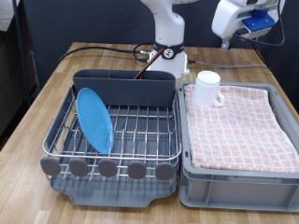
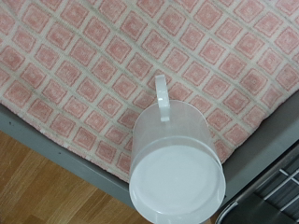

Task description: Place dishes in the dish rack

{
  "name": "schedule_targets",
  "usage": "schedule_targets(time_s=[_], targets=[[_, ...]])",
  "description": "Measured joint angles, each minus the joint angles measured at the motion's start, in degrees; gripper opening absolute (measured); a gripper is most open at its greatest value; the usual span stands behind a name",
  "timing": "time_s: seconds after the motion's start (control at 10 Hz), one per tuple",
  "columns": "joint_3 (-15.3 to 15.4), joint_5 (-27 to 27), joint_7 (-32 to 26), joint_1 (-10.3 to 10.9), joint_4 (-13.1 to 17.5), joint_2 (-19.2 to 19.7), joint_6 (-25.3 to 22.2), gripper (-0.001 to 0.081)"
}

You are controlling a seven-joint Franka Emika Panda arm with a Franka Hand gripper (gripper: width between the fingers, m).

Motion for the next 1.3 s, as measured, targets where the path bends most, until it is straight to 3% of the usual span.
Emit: schedule_targets(time_s=[0.1,0.7,1.3], targets=[[0.13,0.0,0.0,0.0,2.0,2.26,-1.21,0.0802],[1.64,-0.14,0.65,0.15,1.95,3.34,-4.19,0.0802],[2.62,-0.79,1.61,0.17,1.39,8.46,-0.5,0.0802]])
